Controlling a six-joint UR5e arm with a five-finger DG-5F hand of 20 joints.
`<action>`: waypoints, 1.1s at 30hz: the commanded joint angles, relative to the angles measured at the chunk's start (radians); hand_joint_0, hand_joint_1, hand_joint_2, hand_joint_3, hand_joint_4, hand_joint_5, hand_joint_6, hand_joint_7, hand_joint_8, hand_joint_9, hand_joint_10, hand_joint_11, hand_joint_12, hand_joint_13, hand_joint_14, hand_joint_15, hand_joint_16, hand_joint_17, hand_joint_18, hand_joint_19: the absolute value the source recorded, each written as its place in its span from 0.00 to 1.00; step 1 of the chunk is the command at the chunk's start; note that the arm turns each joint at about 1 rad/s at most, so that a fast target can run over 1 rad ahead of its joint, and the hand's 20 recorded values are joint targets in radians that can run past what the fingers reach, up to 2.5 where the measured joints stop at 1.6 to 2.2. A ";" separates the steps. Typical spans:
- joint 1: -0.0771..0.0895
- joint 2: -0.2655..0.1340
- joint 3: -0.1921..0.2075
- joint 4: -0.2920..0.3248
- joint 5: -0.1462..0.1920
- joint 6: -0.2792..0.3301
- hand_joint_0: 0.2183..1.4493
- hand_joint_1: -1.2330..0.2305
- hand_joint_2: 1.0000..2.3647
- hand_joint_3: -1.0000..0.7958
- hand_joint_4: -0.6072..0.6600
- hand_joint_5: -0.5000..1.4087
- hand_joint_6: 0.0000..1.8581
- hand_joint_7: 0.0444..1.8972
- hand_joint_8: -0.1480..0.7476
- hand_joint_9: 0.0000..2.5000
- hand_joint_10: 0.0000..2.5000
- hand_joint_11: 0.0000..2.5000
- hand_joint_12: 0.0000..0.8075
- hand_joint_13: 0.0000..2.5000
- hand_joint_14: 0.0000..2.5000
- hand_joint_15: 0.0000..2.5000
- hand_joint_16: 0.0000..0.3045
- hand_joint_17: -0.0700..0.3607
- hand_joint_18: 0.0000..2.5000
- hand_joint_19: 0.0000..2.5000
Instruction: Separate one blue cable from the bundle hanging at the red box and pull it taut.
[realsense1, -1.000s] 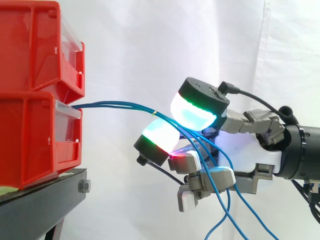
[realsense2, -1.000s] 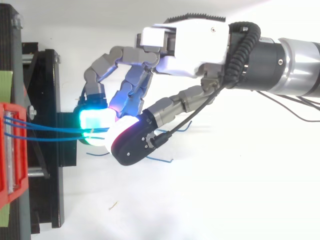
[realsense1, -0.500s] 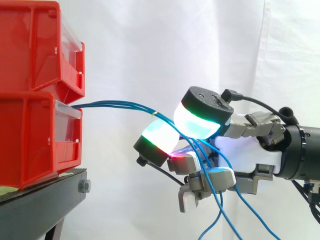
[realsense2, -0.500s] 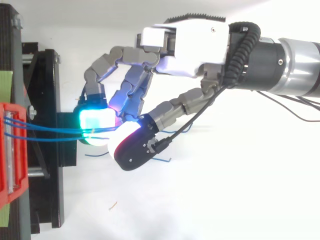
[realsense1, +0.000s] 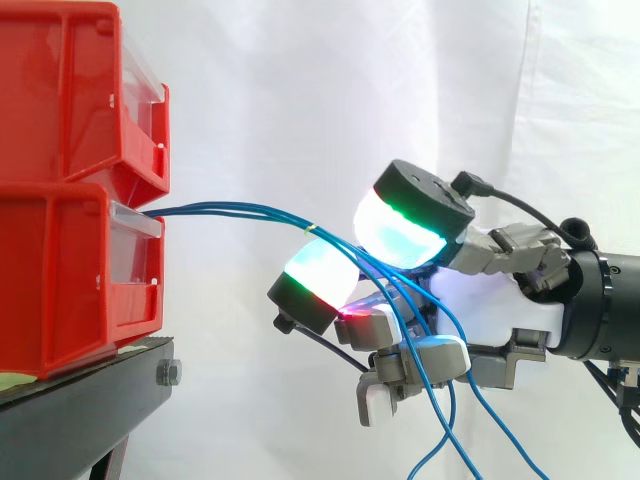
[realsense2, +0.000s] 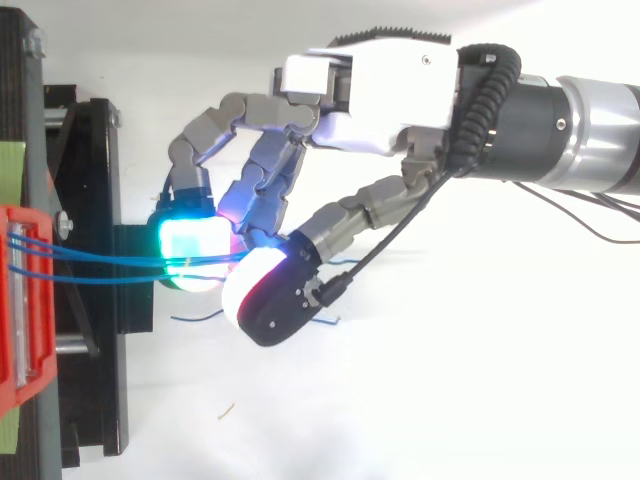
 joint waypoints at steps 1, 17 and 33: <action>0.000 0.000 0.000 0.000 0.000 0.001 0.30 0.34 0.00 0.28 0.61 0.17 0.46 0.51 0.57 0.42 0.01 0.44 0.48 0.51 0.01 0.53 0.13 0.37 0.38 0.24; 0.000 0.000 0.000 -0.005 0.000 0.001 0.40 0.22 0.01 0.42 0.59 0.16 0.47 0.53 0.56 0.39 0.01 0.44 0.50 0.50 0.01 0.54 0.14 0.38 0.38 0.23; 0.000 0.000 0.000 -0.008 0.000 0.000 0.43 0.21 0.00 0.28 0.62 0.16 0.48 0.51 0.56 0.40 0.01 0.48 0.50 0.51 0.01 0.57 0.14 0.38 0.39 0.23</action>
